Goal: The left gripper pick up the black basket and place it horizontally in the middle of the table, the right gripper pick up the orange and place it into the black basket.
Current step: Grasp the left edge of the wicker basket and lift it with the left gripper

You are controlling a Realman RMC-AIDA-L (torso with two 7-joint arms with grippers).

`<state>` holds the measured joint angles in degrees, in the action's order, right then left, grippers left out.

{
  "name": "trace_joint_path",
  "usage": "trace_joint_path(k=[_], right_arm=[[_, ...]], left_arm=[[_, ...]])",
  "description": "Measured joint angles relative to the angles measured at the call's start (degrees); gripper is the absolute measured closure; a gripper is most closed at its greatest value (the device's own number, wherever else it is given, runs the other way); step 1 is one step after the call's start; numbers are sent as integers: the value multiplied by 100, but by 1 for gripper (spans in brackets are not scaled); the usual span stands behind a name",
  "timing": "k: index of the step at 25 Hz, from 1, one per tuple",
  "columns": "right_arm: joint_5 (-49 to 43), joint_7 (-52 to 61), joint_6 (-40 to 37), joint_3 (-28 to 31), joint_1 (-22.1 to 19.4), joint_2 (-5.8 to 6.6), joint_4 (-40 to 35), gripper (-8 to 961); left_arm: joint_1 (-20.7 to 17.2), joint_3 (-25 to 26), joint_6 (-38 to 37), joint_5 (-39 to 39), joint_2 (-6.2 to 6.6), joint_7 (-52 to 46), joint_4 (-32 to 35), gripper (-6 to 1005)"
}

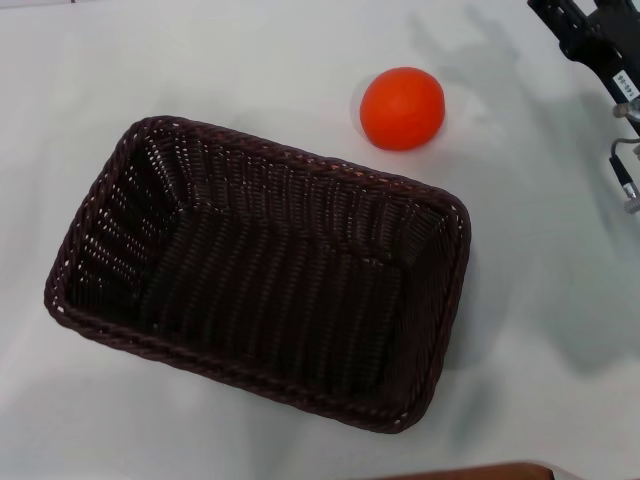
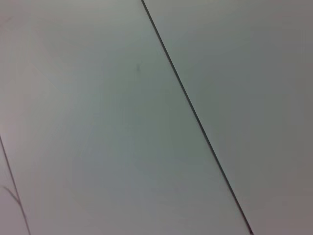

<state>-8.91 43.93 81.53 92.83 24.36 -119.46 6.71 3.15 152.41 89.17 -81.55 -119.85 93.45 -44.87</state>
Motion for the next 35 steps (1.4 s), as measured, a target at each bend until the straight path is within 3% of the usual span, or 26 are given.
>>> trace_joint_path(k=[4, 7, 12, 15, 19, 26, 35], right_arm=[[25, 38, 10, 24, -120, 26, 85, 13], [31, 43, 12, 37, -170, 26, 126, 13], [35, 45, 184, 157, -194, 20, 160, 13], [39, 45, 300, 305, -231, 19, 163, 12], [39, 46, 318, 399, -248, 39, 164, 12], [39, 19, 319, 487, -249, 50, 164, 12], [38, -2, 262, 492, -208, 45, 164, 12]], left_arm=[[181, -106, 502, -1255, 136, -1597, -1680, 138], [407, -358, 862, -2179, 139, -2705, -2981, 139], [721, -1017, 1024, -3827, -208, -3905, -5084, 140], [977, -1545, 1361, -4688, -313, -4524, -5800, 141], [1265, -2295, 1654, -5504, -368, -5250, -6124, 142], [1453, -3453, 1354, -6453, -402, -6037, -6110, 144], [1703, -4173, 804, -6826, -417, -6278, -5136, 147]])
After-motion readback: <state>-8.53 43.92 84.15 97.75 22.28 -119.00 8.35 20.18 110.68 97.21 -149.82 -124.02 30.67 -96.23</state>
